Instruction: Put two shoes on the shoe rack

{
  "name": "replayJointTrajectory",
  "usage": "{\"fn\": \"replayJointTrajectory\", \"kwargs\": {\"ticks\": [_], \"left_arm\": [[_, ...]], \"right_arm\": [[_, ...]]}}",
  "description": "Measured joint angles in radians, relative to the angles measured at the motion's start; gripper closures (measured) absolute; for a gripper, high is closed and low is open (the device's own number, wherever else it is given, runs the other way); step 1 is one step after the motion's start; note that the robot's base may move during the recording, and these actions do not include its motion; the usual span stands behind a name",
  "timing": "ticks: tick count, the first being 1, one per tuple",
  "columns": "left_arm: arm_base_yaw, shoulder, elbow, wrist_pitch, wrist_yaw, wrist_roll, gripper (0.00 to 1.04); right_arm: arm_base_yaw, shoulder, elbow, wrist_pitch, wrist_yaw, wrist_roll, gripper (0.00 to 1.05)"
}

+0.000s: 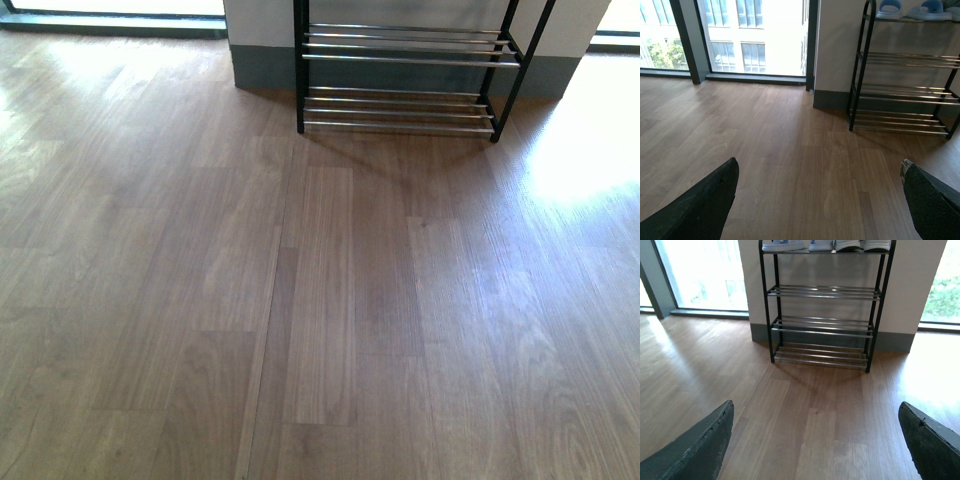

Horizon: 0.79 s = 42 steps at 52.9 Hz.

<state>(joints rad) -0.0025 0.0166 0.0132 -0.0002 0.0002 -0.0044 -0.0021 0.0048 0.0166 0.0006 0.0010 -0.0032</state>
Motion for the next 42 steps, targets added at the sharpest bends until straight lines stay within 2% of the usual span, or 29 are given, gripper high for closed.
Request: {"fn": "replayJointTrajectory", "kwargs": {"ticks": [42], "left_arm": [[0.000,0.000,0.000,0.000,0.000,0.000,0.09]], "right_arm": [[0.000,-0.001,0.000,0.000,0.000,0.000,0.09]]}}
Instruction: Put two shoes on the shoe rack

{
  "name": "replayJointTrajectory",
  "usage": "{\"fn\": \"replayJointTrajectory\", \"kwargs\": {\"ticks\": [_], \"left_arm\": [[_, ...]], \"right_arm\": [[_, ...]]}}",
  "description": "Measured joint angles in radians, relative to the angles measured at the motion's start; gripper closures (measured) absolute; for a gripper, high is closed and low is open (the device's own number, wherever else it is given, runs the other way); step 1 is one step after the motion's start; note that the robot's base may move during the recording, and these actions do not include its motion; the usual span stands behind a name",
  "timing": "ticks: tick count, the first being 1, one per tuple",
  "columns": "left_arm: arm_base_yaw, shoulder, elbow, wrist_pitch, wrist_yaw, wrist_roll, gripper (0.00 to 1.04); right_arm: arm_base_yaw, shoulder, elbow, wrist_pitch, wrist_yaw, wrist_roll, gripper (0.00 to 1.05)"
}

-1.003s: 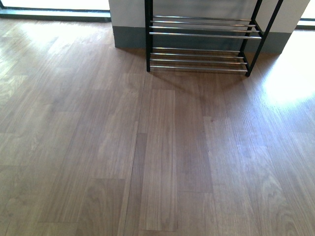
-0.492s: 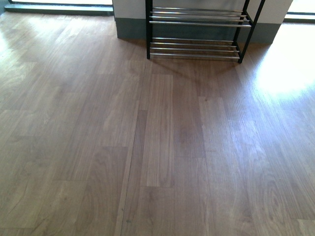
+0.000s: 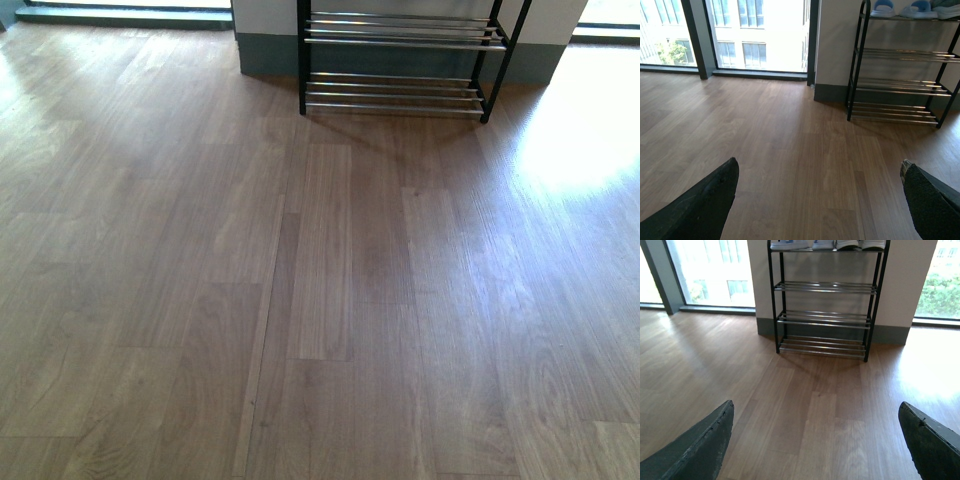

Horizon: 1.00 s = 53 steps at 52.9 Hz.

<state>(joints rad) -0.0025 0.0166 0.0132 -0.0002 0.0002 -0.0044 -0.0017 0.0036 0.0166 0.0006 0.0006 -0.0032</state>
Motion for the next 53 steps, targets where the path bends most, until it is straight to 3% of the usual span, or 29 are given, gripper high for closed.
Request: {"fn": "replayJointTrajectory", "kwargs": {"ticks": [53], "left_arm": [[0.000,0.000,0.000,0.000,0.000,0.000,0.09]], "right_arm": [[0.000,0.000,0.000,0.000,0.000,0.000,0.09]]}}
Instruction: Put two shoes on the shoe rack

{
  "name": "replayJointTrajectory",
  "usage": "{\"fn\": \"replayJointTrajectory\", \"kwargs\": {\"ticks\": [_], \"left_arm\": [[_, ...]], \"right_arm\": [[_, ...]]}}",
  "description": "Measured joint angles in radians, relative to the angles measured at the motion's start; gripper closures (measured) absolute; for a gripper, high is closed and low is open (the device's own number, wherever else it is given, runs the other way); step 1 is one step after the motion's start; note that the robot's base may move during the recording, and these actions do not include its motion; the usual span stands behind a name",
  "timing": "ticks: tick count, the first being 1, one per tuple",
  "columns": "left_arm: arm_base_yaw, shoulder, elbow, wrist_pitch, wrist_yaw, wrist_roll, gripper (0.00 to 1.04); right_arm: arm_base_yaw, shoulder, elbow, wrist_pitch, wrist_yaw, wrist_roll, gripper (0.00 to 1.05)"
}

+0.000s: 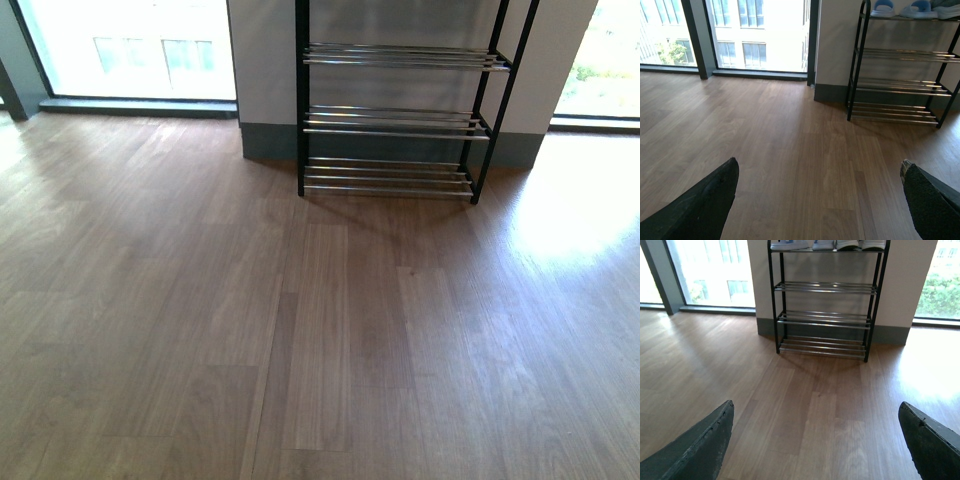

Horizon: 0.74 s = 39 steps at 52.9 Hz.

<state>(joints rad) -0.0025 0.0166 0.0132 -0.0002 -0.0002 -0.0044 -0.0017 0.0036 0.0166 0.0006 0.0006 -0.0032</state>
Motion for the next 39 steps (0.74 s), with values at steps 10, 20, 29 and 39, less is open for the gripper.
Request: {"fn": "replayJointTrajectory", "kwargs": {"ticks": [10,20,29,39], "left_arm": [[0.000,0.000,0.000,0.000,0.000,0.000,0.09],[0.000,0.000,0.000,0.000,0.000,0.000,0.09],[0.000,0.000,0.000,0.000,0.000,0.000,0.09],[0.000,0.000,0.000,0.000,0.000,0.000,0.09]], "right_arm": [[0.000,0.000,0.000,0.000,0.000,0.000,0.09],[0.000,0.000,0.000,0.000,0.000,0.000,0.09],[0.000,0.000,0.000,0.000,0.000,0.000,0.09],[0.000,0.000,0.000,0.000,0.000,0.000,0.09]]}}
